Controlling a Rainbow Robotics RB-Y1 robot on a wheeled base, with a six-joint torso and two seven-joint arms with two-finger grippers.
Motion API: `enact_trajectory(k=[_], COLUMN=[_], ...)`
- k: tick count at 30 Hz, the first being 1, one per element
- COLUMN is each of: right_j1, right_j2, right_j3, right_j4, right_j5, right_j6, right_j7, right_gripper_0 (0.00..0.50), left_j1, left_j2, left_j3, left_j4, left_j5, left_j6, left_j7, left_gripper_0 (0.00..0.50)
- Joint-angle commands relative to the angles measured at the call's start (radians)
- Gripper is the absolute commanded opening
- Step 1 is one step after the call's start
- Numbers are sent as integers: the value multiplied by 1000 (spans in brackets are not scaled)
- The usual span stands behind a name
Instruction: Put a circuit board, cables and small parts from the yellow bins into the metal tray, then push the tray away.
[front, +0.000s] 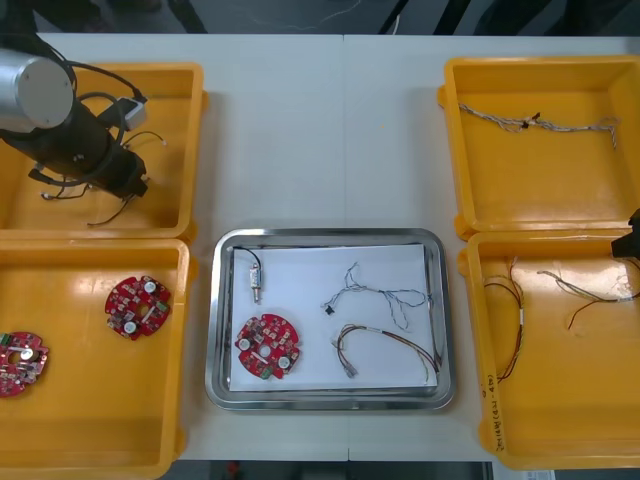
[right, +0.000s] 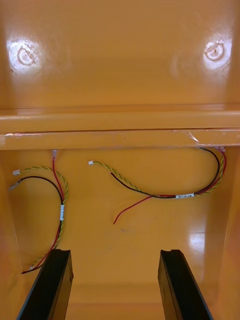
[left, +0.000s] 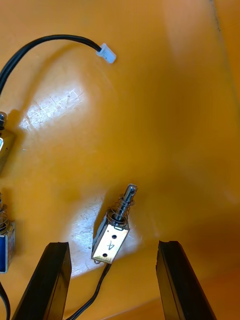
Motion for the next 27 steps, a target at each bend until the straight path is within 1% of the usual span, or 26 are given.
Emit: enact_trajectory(k=[1,7,10,18,19,20,21,22,27], right_j1=[10,10,10,10,10,10,9,10,10], right_j2=[-41,-40,-40,-40,-40,-41,-40,-40,-40], right_j3=[-33,-33,-33,-33,-31,-33,-31,-33,-33], right_j4=[-30,-30,-31,-31,-31,-31,-31,-31,-31], right_j5=[1,1,-1,-2,-2,-2,-2,-2,-2], right_j6=[3,3,3,3,3,3,3,3,3], right_j7=[-55,-57,-58,-58,-58,-58,-58,-58,-58], right_gripper_0=[500,500,500,500,500,500,500,500,500], left_j1=[19,19,19,21,21,21,19,21,21], left_j2=[-14,-17,-20,-23,-24,-24,-24,-23,-24], left_j3=[-34,-58,-83,-87,-87,-87,-87,-87,-87], left_j4=[-25,0,35,43,41,43,43,41,41], left_j5=[-24,-25,-22,-24,-24,-22,-22,-22,-21], left_j6=[-40,-65,-118,-124,-123,-123,-123,-123,-123], left_j7=[62,66,61,58,56,56,56,55,55], left_gripper_0=[500,500,500,500,373,131,49,0,0])
